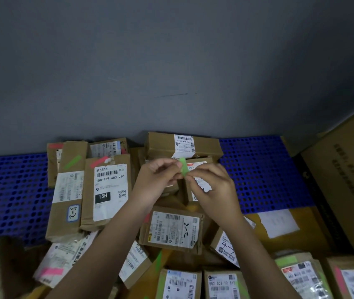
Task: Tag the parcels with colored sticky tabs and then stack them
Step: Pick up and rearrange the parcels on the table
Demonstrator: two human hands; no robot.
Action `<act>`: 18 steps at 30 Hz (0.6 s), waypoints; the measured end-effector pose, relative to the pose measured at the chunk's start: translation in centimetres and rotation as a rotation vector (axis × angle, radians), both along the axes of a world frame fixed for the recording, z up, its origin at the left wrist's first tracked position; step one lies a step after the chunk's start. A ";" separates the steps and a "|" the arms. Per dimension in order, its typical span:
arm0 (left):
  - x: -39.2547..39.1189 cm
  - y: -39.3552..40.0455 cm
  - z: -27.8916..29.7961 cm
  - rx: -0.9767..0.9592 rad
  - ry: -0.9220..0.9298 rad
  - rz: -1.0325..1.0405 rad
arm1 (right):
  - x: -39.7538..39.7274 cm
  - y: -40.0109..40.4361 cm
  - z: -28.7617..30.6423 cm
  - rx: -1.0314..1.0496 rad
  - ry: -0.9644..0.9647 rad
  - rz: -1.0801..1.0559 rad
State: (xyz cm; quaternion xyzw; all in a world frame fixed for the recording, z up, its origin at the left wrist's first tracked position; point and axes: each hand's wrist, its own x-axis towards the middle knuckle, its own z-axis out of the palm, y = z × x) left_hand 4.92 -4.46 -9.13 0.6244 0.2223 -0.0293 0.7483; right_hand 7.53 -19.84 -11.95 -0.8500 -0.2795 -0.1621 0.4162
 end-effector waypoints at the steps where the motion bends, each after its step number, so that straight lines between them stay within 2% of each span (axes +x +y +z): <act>1: -0.2 0.0 0.1 -0.015 -0.006 -0.014 | -0.3 0.2 0.1 0.091 0.119 -0.018; 4: -0.9 0.1 0.2 -0.103 -0.009 -0.085 | -0.8 1.0 0.7 0.377 0.521 -0.046; 7: -1.6 0.2 0.0 -0.107 -0.037 -0.122 | -0.9 1.5 0.7 0.429 0.579 -0.038; 14: -1.1 0.4 -0.9 0.075 -0.050 -0.155 | -0.2 1.9 -0.2 0.464 0.691 -0.079; 18: 0.2 0.6 -1.8 0.257 0.007 -0.168 | 0.9 1.9 -0.9 0.628 0.881 -0.134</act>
